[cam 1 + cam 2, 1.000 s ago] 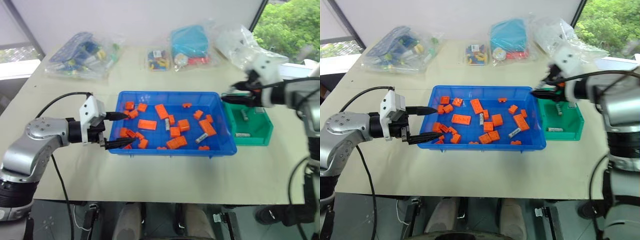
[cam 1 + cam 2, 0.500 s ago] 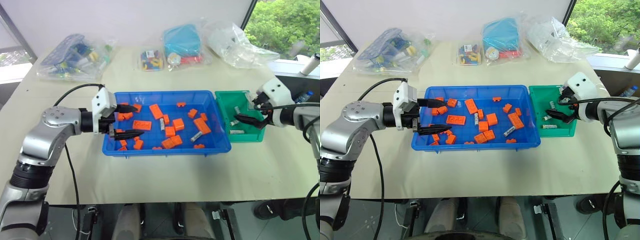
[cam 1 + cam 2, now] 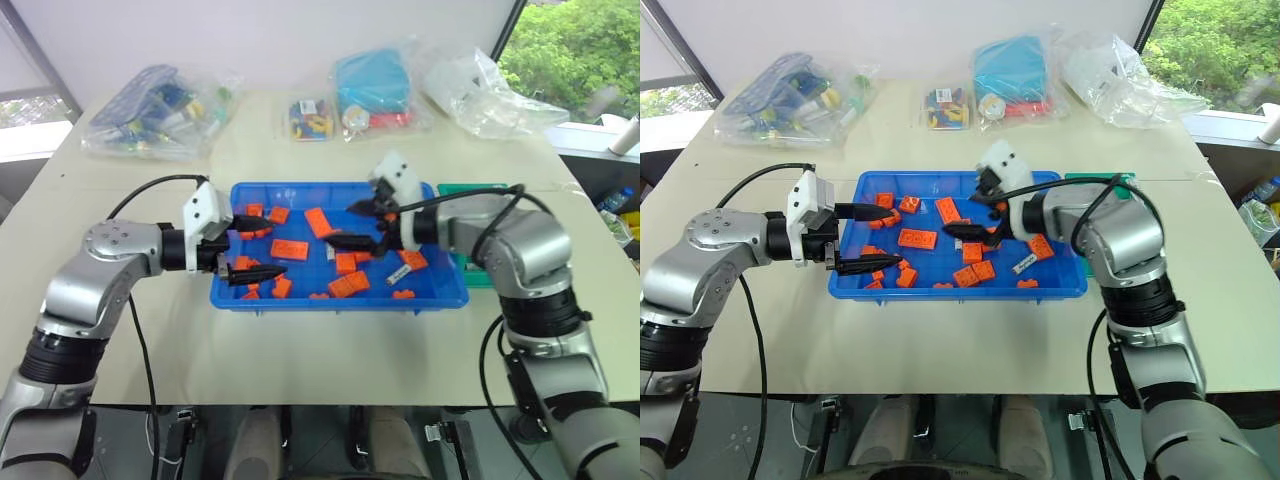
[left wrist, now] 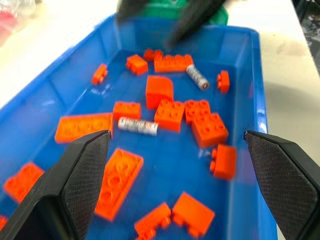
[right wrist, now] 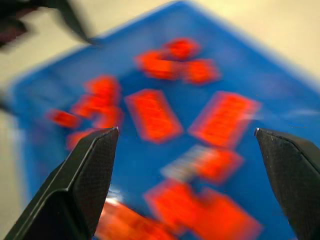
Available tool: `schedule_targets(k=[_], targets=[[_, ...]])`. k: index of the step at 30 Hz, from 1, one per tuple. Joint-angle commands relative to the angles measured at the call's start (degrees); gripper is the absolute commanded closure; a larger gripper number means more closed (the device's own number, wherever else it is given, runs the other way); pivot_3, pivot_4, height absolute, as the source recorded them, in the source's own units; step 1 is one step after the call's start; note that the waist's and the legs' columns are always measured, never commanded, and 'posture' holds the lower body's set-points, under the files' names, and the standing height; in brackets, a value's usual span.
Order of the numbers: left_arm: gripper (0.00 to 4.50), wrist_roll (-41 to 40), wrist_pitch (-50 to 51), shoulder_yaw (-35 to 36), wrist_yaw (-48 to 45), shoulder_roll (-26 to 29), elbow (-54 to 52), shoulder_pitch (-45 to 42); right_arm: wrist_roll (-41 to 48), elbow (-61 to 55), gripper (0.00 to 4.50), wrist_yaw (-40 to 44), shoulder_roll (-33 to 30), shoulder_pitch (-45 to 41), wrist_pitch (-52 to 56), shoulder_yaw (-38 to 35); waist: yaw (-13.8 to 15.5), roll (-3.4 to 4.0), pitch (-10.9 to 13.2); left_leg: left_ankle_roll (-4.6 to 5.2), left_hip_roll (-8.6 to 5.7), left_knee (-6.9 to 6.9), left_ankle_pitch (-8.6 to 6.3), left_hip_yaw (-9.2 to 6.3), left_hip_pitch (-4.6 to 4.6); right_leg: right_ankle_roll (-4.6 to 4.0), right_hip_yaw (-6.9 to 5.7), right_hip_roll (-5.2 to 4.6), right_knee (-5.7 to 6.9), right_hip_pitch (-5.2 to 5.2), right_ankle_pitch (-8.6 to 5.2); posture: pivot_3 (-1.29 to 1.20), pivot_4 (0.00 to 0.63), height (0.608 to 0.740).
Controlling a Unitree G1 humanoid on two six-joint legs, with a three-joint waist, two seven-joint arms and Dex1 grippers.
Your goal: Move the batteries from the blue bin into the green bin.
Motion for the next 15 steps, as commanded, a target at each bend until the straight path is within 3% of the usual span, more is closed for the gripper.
schedule_targets(k=[1, 15], targets=[[0.0, -0.4, -0.5, 2.4, 0.9, 1.0, -3.3, 1.3, 0.8, -1.7, 0.02, -2.2, 0.6, 1.1, 2.9, 2.2, 0.2, -0.01, 0.0, 0.0, 0.0, 0.0, 0.0, 0.0, 0.03, -0.01, 0.0, 0.0, 0.0, 0.02, 0.0, 0.0, 0.15, 0.736], [0.0, -0.8, 0.3, 3.9, 3.1, 1.0, -5.2, 3.5, -2.8, 13.3, 0.02, -5.4, 4.4, -3.4, -1.0, 8.1, -0.6, -0.03, 0.0, 0.0, 0.02, -0.07, 0.0, 0.0, 0.1, -0.01, -0.01, 0.06, 0.03, 0.01, 0.0, 0.0, 0.15, 0.736]])
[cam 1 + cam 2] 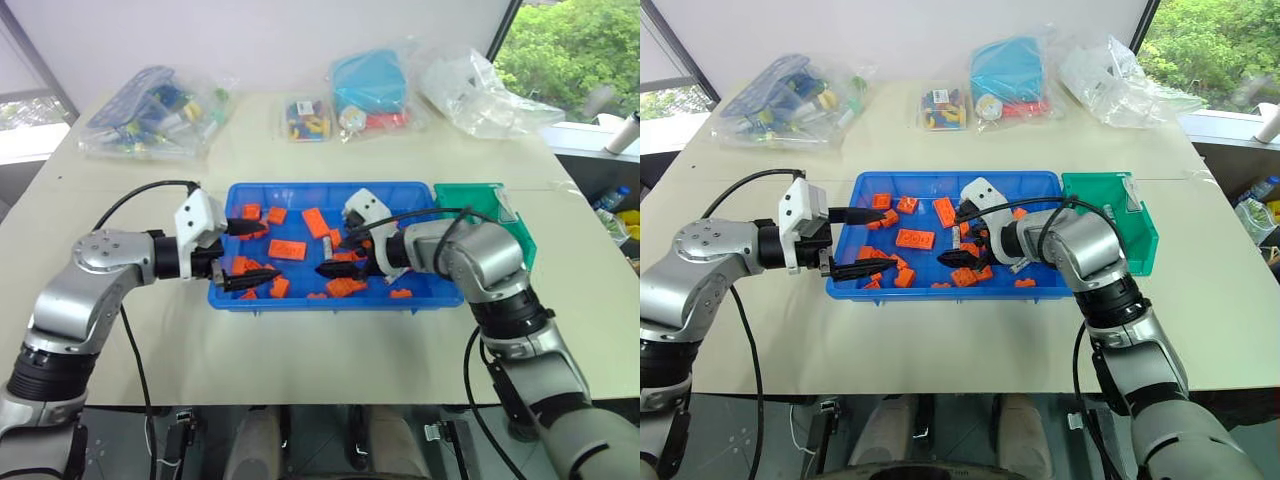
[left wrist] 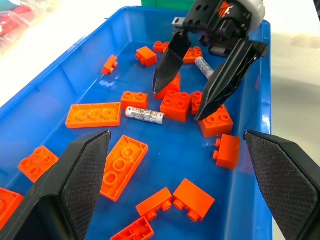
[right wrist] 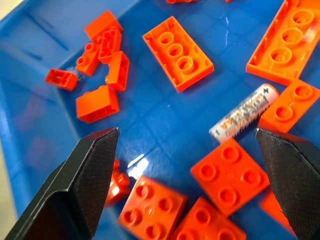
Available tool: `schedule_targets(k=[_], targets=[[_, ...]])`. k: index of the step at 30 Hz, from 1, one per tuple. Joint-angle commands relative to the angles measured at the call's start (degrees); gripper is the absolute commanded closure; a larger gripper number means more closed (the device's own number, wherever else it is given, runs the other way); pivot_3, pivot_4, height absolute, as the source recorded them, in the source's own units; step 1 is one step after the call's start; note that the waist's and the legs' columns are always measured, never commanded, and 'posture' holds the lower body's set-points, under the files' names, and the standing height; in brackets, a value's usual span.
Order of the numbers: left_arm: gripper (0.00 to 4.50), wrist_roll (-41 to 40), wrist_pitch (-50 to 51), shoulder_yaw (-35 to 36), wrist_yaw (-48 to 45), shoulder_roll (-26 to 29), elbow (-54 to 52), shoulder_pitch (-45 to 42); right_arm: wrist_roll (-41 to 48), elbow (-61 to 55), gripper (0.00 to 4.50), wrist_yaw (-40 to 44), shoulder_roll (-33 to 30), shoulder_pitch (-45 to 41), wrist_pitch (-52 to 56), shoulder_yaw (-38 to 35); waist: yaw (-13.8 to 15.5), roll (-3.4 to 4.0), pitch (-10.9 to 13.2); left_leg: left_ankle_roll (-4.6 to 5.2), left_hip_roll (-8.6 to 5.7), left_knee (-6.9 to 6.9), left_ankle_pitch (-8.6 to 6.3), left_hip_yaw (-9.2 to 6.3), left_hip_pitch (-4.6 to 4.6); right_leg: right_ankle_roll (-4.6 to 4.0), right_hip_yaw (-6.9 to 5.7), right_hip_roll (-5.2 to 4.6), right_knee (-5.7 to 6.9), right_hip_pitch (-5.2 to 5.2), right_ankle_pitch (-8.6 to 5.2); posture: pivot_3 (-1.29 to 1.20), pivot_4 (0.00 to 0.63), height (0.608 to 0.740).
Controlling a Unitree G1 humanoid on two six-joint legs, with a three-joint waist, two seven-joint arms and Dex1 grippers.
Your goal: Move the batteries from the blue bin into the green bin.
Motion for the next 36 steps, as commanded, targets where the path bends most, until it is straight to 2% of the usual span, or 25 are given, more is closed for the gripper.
schedule_targets(k=[1, 16, 18, 21, 24, 26, 27, 30, 33, 36], targets=[[0.0, -0.7, -0.2, 2.0, 0.5, 0.5, -1.8, 0.0, -1.8, 4.0, 0.02, -0.1, 1.4, -3.1, -3.1, 1.5, -0.1, 0.0, 0.0, 0.0, 0.0, 0.0, 0.0, 0.0, -0.01, 0.0, 0.0, 0.0, 0.0, 0.0, 0.0, 0.0, 0.15, 0.736], [0.0, -0.5, -0.9, 1.3, 1.0, -0.1, -1.6, -0.8, -11.0, 15.8, 0.02, 1.9, 3.1, -6.2, -13.9, 9.2, -0.7, -0.01, 0.0, 0.0, 0.01, -0.02, 0.0, -0.01, 0.02, 0.0, 0.0, 0.01, 0.02, 0.0, 0.0, 0.0, 0.15, 0.736], [0.0, -0.5, -0.9, 1.1, 1.0, -0.3, -1.4, -1.0, -11.5, 15.4, 0.54, 2.5, 3.3, -5.9, -14.3, 9.4, -0.7, -0.01, 0.0, 0.0, 0.01, -0.03, 0.0, -0.01, 0.02, 0.0, 0.0, 0.01, 0.02, 0.0, 0.0, 0.0, 0.15, 0.736], [0.0, -0.6, -0.7, 1.1, 0.8, -0.4, -1.3, -1.2, -11.6, 13.3, 1.77, 3.2, 3.3, -5.1, -13.6, 9.5, -0.7, 0.0, 0.0, 0.0, 0.01, -0.03, 0.0, -0.01, 0.02, 0.0, 0.0, 0.01, 0.02, 0.0, 0.0, 0.0, 0.15, 0.736], [0.0, -0.7, -0.8, 0.9, 0.3, -0.4, -1.3, -1.2, -11.6, 12.0, 3.14, 3.3, 3.5, -4.6, -12.8, 9.3, -0.7, 0.0, 0.0, 0.0, 0.01, -0.03, 0.0, -0.01, 0.02, 0.0, 0.0, 0.01, 0.03, 0.0, 0.0, 0.0, 0.15, 0.736], [0.0, -0.7, -0.8, 0.7, 0.1, -0.5, -1.2, -1.3, -11.5, 10.8, 4.27, 3.3, 3.5, -4.4, -11.8, 8.9, -0.7, 0.0, 0.0, 0.0, 0.01, -0.03, 0.0, -0.01, 0.02, 0.0, 0.0, 0.01, 0.03, 0.0, 0.0, 0.0, 0.15, 0.736], [0.0, -0.7, -0.7, 0.7, 0.0, -0.5, -1.2, -1.3, -11.5, 10.4, 4.47, 3.4, 3.6, -4.3, -11.5, 8.8, -0.7, 0.0, 0.0, 0.0, 0.01, -0.03, 0.0, -0.01, 0.02, 0.0, 0.0, 0.0, 0.03, 0.0, 0.0, 0.0, 0.15, 0.736], [0.0, -1.3, -0.1, 0.4, -0.4, -1.0, -1.3, -2.1, -8.8, 6.0, 4.46, 5.0, 2.3, -5.0, -9.9, 5.1, -0.6, 0.0, 0.0, 0.0, 0.01, -0.03, 0.0, -0.01, 0.02, 0.0, 0.0, 0.01, 0.02, 0.0, 0.0, 0.0, 0.15, 0.736], [0.0, -1.0, -0.1, -0.1, -0.9, -1.4, -0.8, -2.6, -5.5, 4.1, 4.46, 5.6, -0.3, -7.2, -8.3, -2.5, -0.5, 0.0, 0.0, 0.0, 0.01, -0.02, 0.0, -0.01, -0.02, 0.0, 0.0, 0.0, 0.02, -0.02, 0.0, 0.0, 0.15, 0.736], [0.0, -0.8, -0.3, -0.4, -1.3, -1.6, -0.1, -3.2, -3.4, 2.6, 4.46, 5.9, -6.3, -8.7, -5.0, -9.7, -0.2, 0.0, 0.0, 0.0, 0.0, -0.02, 0.0, -0.02, -0.02, 0.01, -0.02, -0.01, 0.01, 0.0, 0.0, 0.0, 0.15, 0.736]])
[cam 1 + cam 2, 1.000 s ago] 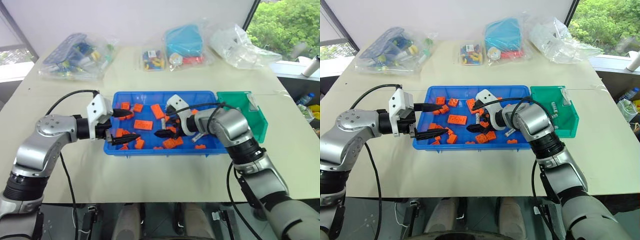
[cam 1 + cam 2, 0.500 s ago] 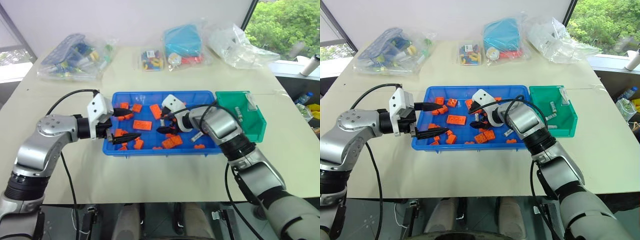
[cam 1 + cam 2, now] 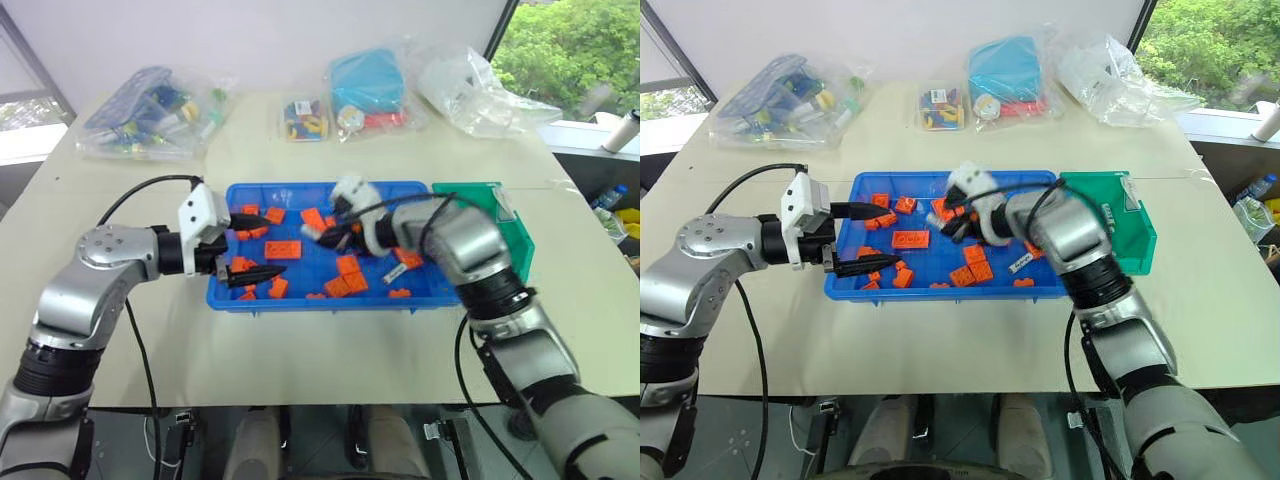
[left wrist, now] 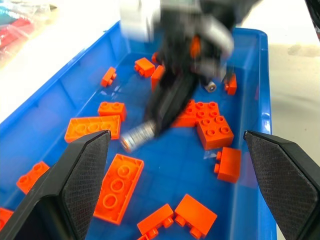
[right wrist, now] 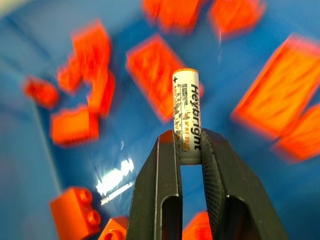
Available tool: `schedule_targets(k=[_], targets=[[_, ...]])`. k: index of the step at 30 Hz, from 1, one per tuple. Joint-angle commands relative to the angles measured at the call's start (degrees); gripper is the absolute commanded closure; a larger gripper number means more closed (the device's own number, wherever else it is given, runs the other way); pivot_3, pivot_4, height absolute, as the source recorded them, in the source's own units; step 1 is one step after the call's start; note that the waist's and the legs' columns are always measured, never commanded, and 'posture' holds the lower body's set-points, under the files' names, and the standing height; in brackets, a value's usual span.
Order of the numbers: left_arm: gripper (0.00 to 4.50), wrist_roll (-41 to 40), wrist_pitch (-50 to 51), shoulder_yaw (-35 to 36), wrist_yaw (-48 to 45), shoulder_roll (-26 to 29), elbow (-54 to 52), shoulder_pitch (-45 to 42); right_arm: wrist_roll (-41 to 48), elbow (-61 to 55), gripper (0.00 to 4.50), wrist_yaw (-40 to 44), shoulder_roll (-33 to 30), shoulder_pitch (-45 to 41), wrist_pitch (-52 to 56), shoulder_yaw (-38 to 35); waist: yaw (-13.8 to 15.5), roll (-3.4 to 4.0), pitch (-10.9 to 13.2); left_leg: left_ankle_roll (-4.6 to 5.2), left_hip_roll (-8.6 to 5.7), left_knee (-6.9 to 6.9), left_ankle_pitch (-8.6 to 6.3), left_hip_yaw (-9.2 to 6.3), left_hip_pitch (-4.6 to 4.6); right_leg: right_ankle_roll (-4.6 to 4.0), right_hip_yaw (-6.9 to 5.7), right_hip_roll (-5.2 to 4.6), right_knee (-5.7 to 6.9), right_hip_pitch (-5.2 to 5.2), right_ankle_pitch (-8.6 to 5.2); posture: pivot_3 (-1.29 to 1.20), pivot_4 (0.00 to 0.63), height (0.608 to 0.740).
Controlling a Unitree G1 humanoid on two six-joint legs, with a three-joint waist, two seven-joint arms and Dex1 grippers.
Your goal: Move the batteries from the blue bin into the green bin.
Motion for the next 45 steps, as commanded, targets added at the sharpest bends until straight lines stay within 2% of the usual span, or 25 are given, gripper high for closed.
schedule_targets(k=[1, 7, 9, 12, 13, 15, 19, 22, 24, 27, 31, 38, 45], targets=[[0.0, -0.6, -0.3, -0.2, -0.6, -0.4, 0.0, -1.4, 2.5, -4.0, 4.46, 0.8, -8.1, -2.3, 3.2, -9.6, 0.4, -0.01, 0.0, 0.0, -0.01, 0.0, 0.0, 0.0, 0.0, 0.0, 0.0, -0.02, -0.01, 0.0, 0.0, 0.0, 0.15, 0.736], [0.0, 0.0, -1.3, -1.2, -1.7, -1.1, 2.0, -2.7, 1.8, -6.3, 4.46, 1.2, -24.4, 4.4, 4.2, -15.8, 1.0, 0.0, 0.0, 0.01, -0.02, -0.03, -0.01, 0.04, 0.02, -0.02, 0.01, -0.03, -0.08, 0.0, -0.01, 0.0, 0.15, 0.736], [0.0, 0.3, -1.7, -1.5, -2.1, -1.3, 3.0, -3.4, 2.2, -8.0, 4.46, 1.2, -27.5, 7.5, 4.4, -17.3, 0.9, 0.0, 0.0, 0.01, -0.02, -0.02, -0.01, 0.04, 0.03, -0.02, 0.01, -0.02, -0.08, 0.0, -0.01, 0.0, 0.15, 0.736], [0.0, 0.8, -2.3, -2.3, -2.7, -2.0, 4.4, -4.8, 2.7, -8.4, 4.46, -1.1, -28.7, 10.0, 5.4, -21.5, 0.6, 0.01, 0.0, 0.01, 0.0, -0.02, -0.01, 0.06, 0.04, -0.02, 0.02, -0.01, -0.07, -0.01, -0.01, 0.0, 0.15, 0.736], [0.0, 0.9, -2.4, -2.5, -2.9, -2.1, 4.8, -5.1, 2.5, -8.5, 3.4, -2.2, -28.6, 10.3, 5.2, -22.2, 0.5, 0.01, 0.0, 0.01, 0.0, -0.02, -0.01, 0.07, 0.05, -0.02, 0.03, -0.01, -0.06, -0.01, -0.01, 0.0, 0.15, 0.736], [0.0, 1.1, -2.6, -2.8, -3.2, -2.5, 5.3, -5.9, 2.0, -9.5, 2.57, -2.6, -29.4, 11.5, 3.8, -21.9, 0.5, 0.01, 0.0, 0.01, 0.0, -0.03, -0.01, 0.06, 0.06, -0.02, 0.03, 0.0, -0.05, -0.02, -0.01, 0.0, 0.15, 0.736], [0.0, 1.5, -3.0, -3.1, -3.7, -2.7, 6.0, -6.7, 2.3, -10.7, 0.63, -2.1, -30.6, 12.3, 2.1, -20.9, 0.6, 0.01, 0.0, 0.01, 0.0, -0.02, -0.01, 0.06, 0.04, -0.01, 0.03, 0.0, -0.06, -0.01, -0.01, 0.0, 0.15, 0.736], [0.0, 1.5, -3.0, -3.0, -3.9, -2.6, 6.2, -7.0, 3.3, -11.5, 0.63, -0.1, -31.4, 11.4, 0.3, -20.5, 0.7, 0.01, 0.0, 0.01, 0.0, -0.01, -0.01, 0.06, 0.04, -0.01, 0.04, 0.0, -0.06, -0.01, -0.01, 0.0, 0.15, 0.736], [0.0, 1.5, -3.0, -2.9, -4.0, -2.4, 6.1, -6.9, 5.1, -13.7, 0.63, 4.1, -32.1, 10.8, -3.1, -19.6, 0.8, 0.02, 0.0, 0.01, 0.0, -0.01, -0.01, 0.05, 0.03, -0.01, 0.04, -0.01, -0.06, -0.01, -0.01, 0.0, 0.15, 0.736], [0.0, 1.6, -2.9, -2.7, -4.2, -2.0, 5.8, -6.6, 4.5, -16.2, 0.63, 16.2, -35.6, 9.9, -12.7, -11.9, 0.7, 0.02, 0.0, 0.01, 0.0, -0.01, -0.01, 0.04, 0.04, -0.01, 0.04, 0.0, -0.07, -0.01, -0.01, 0.0, 0.15, 0.736], [0.0, 1.6, -2.8, -2.7, -4.1, -2.0, 5.6, -6.6, -2.2, -14.1, 0.63, 29.7, -37.6, 7.5, -28.2, -0.1, 0.6, 0.01, 0.0, 0.01, 0.0, 0.0, -0.01, 0.02, 0.05, 0.0, 0.03, 0.01, -0.09, 0.01, -0.02, 0.0, 0.15, 0.736], [0.0, 0.7, -1.3, -1.8, -1.9, -2.1, 1.9, -4.3, -15.9, 2.5, 0.63, 36.5, -28.2, -2.6, -43.8, 13.4, 0.4, 0.01, 0.0, 0.0, 0.0, 0.05, 0.0, 0.05, 0.03, 0.0, 0.04, 0.01, -0.05, -0.01, -0.02, 0.0, 0.15, 0.736], [0.0, 0.0, 0.0, 0.7, -0.1, -0.5, -1.4, -0.5, -22.8, 14.7, 0.63, 41.3, -23.4, -4.9, -56.1, 17.2, 0.8, 0.01, 0.0, -0.01, 0.0, 0.06, 0.01, 0.07, 0.03, 0.01, 0.03, 0.01, -0.03, -0.01, -0.01, 0.0, 0.15, 0.736]])
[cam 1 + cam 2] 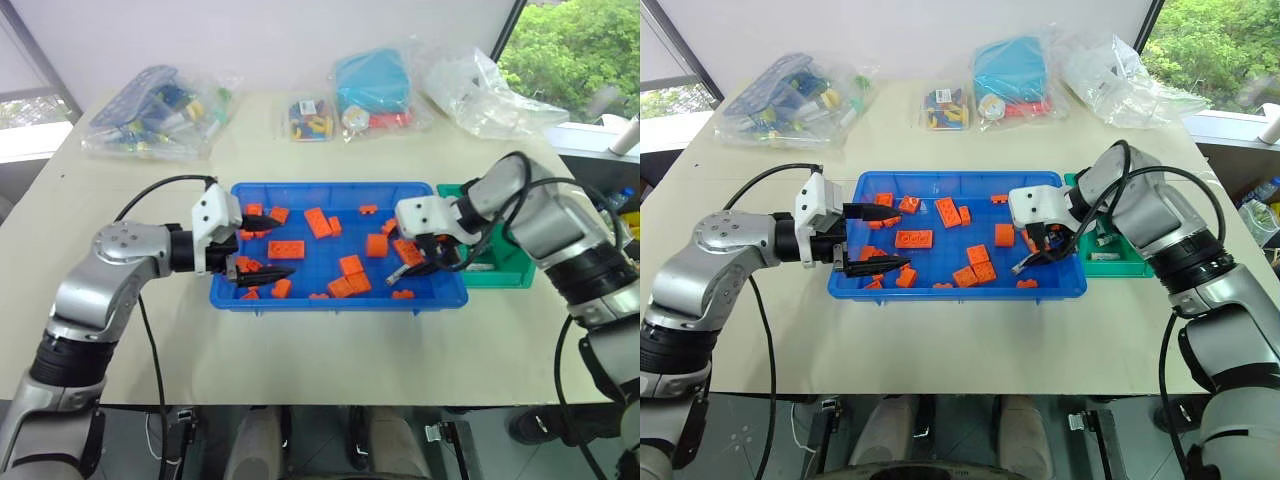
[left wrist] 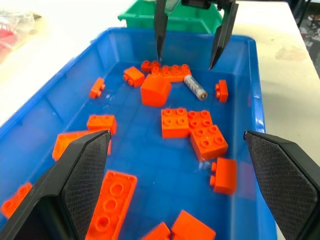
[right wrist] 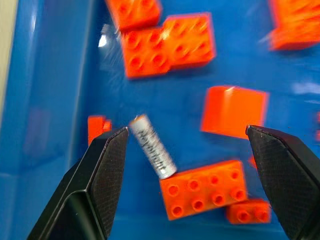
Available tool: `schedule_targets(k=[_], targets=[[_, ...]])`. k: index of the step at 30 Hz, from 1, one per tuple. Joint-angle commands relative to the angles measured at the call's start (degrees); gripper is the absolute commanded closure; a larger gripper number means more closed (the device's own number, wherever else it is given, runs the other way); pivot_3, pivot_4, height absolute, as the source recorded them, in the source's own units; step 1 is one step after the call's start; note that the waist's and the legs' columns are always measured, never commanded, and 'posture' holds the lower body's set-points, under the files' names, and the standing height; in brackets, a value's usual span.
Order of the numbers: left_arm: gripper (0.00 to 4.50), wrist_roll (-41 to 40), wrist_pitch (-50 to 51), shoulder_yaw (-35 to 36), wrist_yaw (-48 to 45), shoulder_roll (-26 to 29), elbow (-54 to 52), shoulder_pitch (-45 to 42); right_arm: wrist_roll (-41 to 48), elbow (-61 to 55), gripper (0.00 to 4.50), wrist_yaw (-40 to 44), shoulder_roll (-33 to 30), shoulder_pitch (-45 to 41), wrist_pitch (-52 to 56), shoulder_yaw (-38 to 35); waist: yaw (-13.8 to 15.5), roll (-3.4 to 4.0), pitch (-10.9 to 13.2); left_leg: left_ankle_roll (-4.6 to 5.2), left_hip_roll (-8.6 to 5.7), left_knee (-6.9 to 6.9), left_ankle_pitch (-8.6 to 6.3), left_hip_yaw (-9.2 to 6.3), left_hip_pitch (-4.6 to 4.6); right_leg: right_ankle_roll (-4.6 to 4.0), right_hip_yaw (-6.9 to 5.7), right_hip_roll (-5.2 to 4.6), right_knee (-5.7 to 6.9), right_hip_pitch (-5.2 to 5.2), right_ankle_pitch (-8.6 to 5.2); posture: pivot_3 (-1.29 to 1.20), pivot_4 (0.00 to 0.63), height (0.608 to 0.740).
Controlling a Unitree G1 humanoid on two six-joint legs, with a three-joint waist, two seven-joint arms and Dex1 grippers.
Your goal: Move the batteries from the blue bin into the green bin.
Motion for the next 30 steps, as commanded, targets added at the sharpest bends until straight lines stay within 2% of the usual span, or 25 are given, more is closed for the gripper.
schedule_targets(k=[1, 9, 12, 16, 18, 21, 25, 30], targets=[[0.0, -1.4, 0.3, 2.7, 0.8, 1.1, -3.1, 0.8, -3.1, 4.1, 0.63, 2.0, 1.1, -1.8, -5.8, 0.3, 0.1, 0.0, 0.0, 0.0, 0.0, 0.01, 0.0, 0.0, 0.0, 0.0, 0.0, 0.0, 0.0, 0.0, 0.0, 0.0, 0.15, 0.736], [0.0, -2.4, 1.3, 3.9, 2.0, 1.9, -5.6, 2.5, -6.7, 8.9, 0.63, 2.3, 4.2, -0.3, -10.4, -0.1, -0.1, 0.0, 0.0, -0.02, 0.0, 0.0, 0.01, 0.0, 0.02, 0.0, 0.0, 0.0, 0.02, 0.02, 0.0, 0.0, 0.15, 0.736], [0.0, -2.9, 1.8, 4.2, 2.1, 2.1, -6.4, 2.8, -6.8, 7.7, 1.42, 3.1, 4.0, 1.8, -10.6, -0.5, 0.1, 0.0, 0.0, -0.02, 0.01, 0.01, 0.01, 0.0, 0.03, 0.0, 0.0, 0.01, 0.03, 0.02, 0.0, 0.0, 0.15, 0.736], [0.0, -3.3, 1.7, 3.8, 1.5, 2.5, -6.0, 2.3, -4.8, 3.3, 3.32, 3.7, 3.5, 4.2, -6.6, -3.2, 0.1, 0.0, 0.0, -0.02, 0.0, 0.02, 0.01, 0.0, 0.08, 0.0, 0.0, 0.0, 0.02, 0.08, 0.0, 0.0, 0.15, 0.736], [0.0, -3.5, 1.6, 3.6, 1.0, 2.6, -5.6, 1.9, -2.4, -0.9, 4.1, 3.2, 3.5, 5.6, -2.4, -6.1, 0.1, 0.0, 0.0, -0.03, 0.01, 0.02, 0.01, -0.01, 0.09, 0.0, -0.01, 0.01, 0.03, 0.08, 0.0, 0.0, 0.15, 0.736], [0.0, -3.1, 1.2, 2.8, 0.1, 2.4, -4.2, 0.7, 2.3, -9.8, 4.1, 0.8, 3.7, 7.9, 9.0, -11.9, 0.2, 0.01, 0.0, -0.03, 0.01, 0.02, 0.02, -0.01, 0.08, 0.0, 0.0, 0.0, 0.04, 0.08, 0.0, 0.0, 0.15, 0.736], [0.0, -2.6, 0.7, 1.7, -1.0, 1.8, -2.3, -1.1, 4.8, -19.8, 4.1, -5.1, 2.4, 11.4, 18.5, -18.3, 0.4, -0.01, 0.0, -0.04, 0.01, 0.04, 0.02, -0.02, 0.08, -0.01, -0.01, 0.0, 0.06, 0.07, 0.0, 0.0, 0.15, 0.736], [0.0, -2.2, -0.2, 0.6, -2.6, 1.4, 0.2, -2.9, 5.2, -25.0, 4.1, -18.8, 1.3, 12.0, 32.8, -30.8, 0.5, -0.01, 0.0, -0.04, -0.01, 0.05, 0.02, -0.02, 0.07, -0.01, -0.02, -0.02, 0.05, 0.09, 0.0, 0.0, 0.15, 0.736]])
